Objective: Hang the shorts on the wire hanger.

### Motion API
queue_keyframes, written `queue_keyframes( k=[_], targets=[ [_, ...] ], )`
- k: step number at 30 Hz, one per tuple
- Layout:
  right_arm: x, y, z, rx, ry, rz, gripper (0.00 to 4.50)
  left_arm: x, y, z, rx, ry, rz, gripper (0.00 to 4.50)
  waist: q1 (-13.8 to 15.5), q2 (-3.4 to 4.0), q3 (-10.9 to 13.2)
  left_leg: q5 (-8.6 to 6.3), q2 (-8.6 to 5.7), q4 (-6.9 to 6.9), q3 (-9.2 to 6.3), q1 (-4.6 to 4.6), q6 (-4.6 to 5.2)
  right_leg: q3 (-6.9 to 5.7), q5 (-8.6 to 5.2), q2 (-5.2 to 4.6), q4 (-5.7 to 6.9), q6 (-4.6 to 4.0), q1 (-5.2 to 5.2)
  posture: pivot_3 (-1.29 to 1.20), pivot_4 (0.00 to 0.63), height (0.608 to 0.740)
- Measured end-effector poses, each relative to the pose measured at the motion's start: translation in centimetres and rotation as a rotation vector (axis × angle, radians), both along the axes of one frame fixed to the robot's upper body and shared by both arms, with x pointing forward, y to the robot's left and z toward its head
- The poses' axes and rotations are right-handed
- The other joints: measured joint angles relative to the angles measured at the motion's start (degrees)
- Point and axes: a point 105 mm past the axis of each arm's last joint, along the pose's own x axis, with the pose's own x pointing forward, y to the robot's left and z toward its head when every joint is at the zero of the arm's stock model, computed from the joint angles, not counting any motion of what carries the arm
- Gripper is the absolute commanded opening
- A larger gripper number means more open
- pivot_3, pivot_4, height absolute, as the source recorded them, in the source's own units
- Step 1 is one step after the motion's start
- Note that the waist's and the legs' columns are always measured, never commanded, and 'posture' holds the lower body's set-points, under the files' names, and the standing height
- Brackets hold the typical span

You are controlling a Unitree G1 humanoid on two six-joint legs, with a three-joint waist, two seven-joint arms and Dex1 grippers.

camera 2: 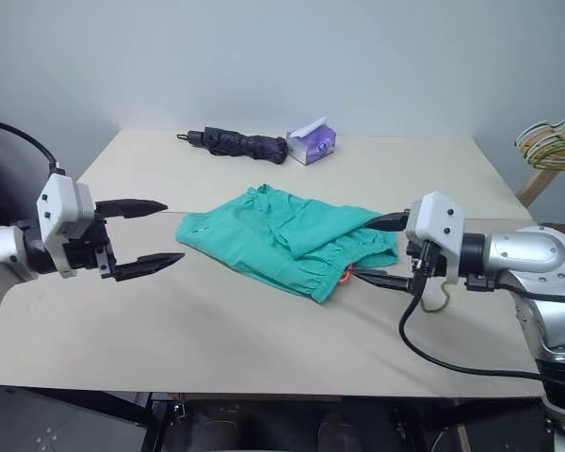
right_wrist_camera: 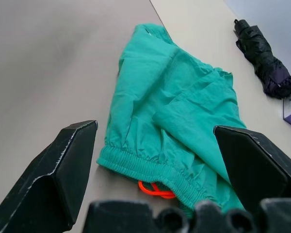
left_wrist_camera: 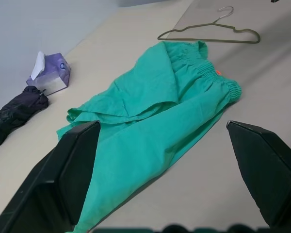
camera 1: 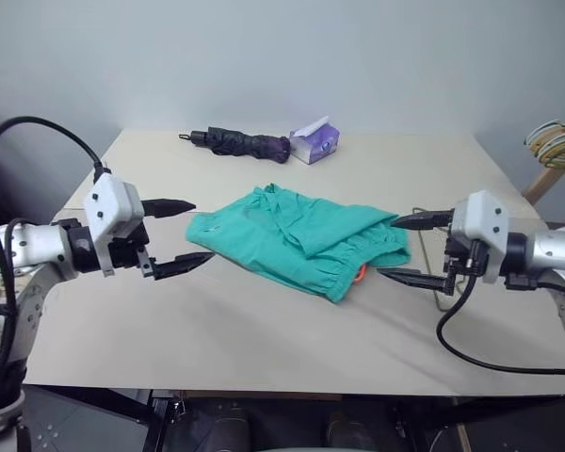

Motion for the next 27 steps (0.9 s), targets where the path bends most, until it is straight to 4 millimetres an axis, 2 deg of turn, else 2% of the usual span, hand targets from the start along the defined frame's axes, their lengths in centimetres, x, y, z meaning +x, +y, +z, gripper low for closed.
queue_keyframes(
  k=[6, 10, 15, 19, 24, 27],
  targets=[
    [-0.2, 0.1, -0.2, -0.017, 0.001, 0.007, 4.49, 0.2, -0.3, 0.0, -0.013, 0.002, -0.005, 4.50, 0.0, -0.02, 0.0, 0.00, 0.00, 0.00, 0.00, -0.01, 0.00, -0.01, 0.00, 0.01, -0.01, 0.00, 0.00, 0.08, 0.000, 0.740],
    [-0.3, 0.9, -1.4, -0.112, -0.021, 0.001, 4.49, 0.2, -0.3, 0.1, 0.013, 0.000, -0.024, 4.50, -0.2, -0.01, 0.0, 0.00, 0.00, 0.00, 0.01, 0.00, 0.00, 0.00, 0.00, 0.01, 0.00, 0.00, -0.02, 0.07, 0.000, 0.740],
    [-0.5, 3.5, -4.4, -0.262, 0.013, -0.032, 4.49, 0.3, -0.2, -0.1, 0.024, 0.013, -0.036, 4.50, -0.2, 0.02, -0.1, 0.00, 0.02, 0.00, 0.01, 0.00, 0.00, 0.01, -0.02, 0.03, 0.03, -0.03, -0.05, 0.06, 0.004, 0.740],
    [-0.2, 6.1, -6.4, -0.294, 0.058, -0.101, 4.49, 0.3, -0.2, -0.3, 0.036, 0.022, -0.048, 4.50, -0.2, -0.03, -0.1, 0.00, 0.02, 0.00, 0.01, -0.02, 0.00, 0.00, -0.03, 0.04, 0.02, -0.04, -0.07, 0.06, 0.015, 0.740],
    [1.0, 7.8, -10.2, -0.469, 0.052, -0.213, 4.49, 0.3, -0.3, -0.5, 0.039, 0.033, -0.053, 4.50, -0.2, -0.11, -0.1, 0.00, 0.01, 0.00, 0.01, -0.04, 0.00, 0.00, -0.04, 0.04, 0.03, -0.06, -0.09, 0.06, 0.018, 0.740],
    [1.5, 8.4, -11.6, -0.529, 0.057, -0.268, 4.49, 0.3, -0.3, -0.5, 0.041, 0.034, -0.054, 4.50, -0.2, -0.11, -0.1, 0.00, 0.02, 0.00, 0.00, -0.05, 0.00, -0.01, -0.05, 0.04, 0.04, -0.07, -0.11, 0.07, 0.020, 0.740]
  ],
)
